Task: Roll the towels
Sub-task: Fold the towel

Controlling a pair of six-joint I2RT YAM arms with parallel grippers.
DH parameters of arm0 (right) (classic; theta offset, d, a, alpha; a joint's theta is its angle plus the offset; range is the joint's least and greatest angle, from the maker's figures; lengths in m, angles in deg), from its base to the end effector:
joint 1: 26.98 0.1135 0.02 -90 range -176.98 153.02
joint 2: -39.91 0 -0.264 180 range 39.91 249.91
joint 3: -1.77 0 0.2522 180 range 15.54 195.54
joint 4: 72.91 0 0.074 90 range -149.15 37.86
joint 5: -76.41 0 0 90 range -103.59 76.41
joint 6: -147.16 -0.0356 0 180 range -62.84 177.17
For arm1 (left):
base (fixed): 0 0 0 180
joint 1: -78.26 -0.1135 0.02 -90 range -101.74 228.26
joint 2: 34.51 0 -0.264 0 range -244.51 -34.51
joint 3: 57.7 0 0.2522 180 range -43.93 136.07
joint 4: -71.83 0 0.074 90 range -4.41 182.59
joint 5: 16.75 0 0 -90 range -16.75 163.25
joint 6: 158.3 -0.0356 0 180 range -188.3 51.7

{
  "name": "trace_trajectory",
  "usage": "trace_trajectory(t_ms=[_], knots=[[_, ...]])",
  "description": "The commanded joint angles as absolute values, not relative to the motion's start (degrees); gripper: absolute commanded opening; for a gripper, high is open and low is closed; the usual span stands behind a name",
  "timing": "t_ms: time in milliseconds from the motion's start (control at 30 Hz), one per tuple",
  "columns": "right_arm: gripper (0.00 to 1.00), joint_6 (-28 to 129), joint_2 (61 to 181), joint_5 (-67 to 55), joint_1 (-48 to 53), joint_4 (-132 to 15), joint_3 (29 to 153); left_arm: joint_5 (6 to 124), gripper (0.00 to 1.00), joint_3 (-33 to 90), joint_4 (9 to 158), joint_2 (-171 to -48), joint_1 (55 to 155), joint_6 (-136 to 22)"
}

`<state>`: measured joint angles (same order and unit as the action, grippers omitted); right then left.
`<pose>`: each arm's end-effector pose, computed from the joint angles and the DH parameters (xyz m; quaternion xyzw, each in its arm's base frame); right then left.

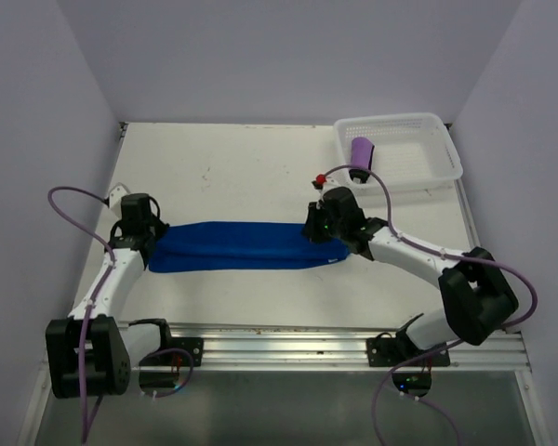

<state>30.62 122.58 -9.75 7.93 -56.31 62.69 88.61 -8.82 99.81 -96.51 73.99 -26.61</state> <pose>0.2499 0.1773 0.2139 -0.0802 0.8962 0.2484 0.3589 0.2220 0.0260 0.2181 -0.4031 0.8090 -0.0164 0.4275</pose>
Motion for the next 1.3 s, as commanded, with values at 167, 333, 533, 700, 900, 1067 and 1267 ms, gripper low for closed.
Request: trace_trajectory(t_ms=[167, 333, 533, 700, 900, 1067, 1267], knots=[[0.1, 30.6, 134.2, -8.4, 13.8, -60.6, 75.9, 74.8, 0.0, 2.1, 95.3, -111.8, 73.5, -35.3], [0.08, 29.3, 142.4, -6.4, 16.7, -60.7, 83.4, 73.5, 0.0, 2.2, 93.7, -117.4, 73.7, -34.9], [0.1, 29.4, 152.3, -5.9, 20.6, -57.1, 93.8, 68.5, 0.0, 6.9, 96.0, -126.3, 73.7, -34.6], [0.12, 29.5, 156.4, -5.8, 22.5, -55.7, 97.1, 70.2, 0.0, 8.3, 98.1, -130.2, 73.8, -35.2], [0.13, 29.4, 158.1, -5.9, 24.3, -54.9, 97.1, 71.8, 0.0, 10.2, 101.1, -133.2, 73.8, -34.6], [0.14, 29.5, 158.6, -6.5, 25.0, -54.7, 96.2, 73.0, 0.0, 10.4, 101.9, -132.7, 73.7, -34.0], [0.14, 29.8, 158.8, -6.8, 25.6, -53.7, 95.8, 74.8, 0.0, 10.7, 102.8, -132.7, 73.7, -33.8]])
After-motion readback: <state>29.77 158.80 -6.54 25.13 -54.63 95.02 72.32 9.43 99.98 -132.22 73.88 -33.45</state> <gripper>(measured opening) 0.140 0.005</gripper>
